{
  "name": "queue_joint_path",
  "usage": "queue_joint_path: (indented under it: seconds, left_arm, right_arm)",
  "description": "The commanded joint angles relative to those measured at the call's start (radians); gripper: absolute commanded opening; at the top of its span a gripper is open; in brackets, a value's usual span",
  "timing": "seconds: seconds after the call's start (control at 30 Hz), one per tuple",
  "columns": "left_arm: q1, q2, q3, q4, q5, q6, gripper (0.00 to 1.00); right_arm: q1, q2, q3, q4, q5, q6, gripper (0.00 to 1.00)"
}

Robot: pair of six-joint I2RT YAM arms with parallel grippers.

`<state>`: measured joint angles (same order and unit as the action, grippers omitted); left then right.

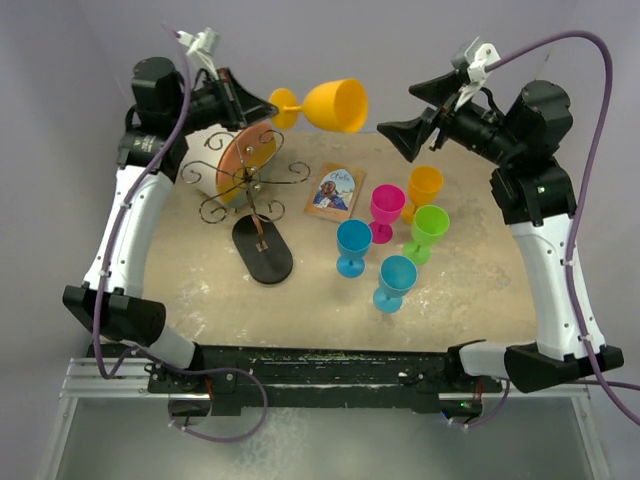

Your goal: Place the wine glass upside down on the wine glass rack

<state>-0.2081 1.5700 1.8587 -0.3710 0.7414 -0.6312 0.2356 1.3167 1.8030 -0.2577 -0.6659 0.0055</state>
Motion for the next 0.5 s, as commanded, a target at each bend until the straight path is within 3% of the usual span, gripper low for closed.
queue_joint_path:
  seconds: [0.0,0.23,0.47]
  left_arm:
    - [0.097,-0.108,0.048,0.013,-0.01,0.052,0.0]
    - [0.115,-0.198,0.153,-0.16,-0.275,0.459,0.0]
    - [0.136,-0.31,0.165,-0.23,-0.598,0.819,0.0]
  right_arm:
    - [0.0,-0.064,0.013,-0.041,0.062,-0.069,0.99]
    - [-0.011,-0.117,-0.028,-0.08,0.201,-0.109,1.0]
    - [-0.011,-0.161,-0.136,-0.077,0.314,-0.263,1.0]
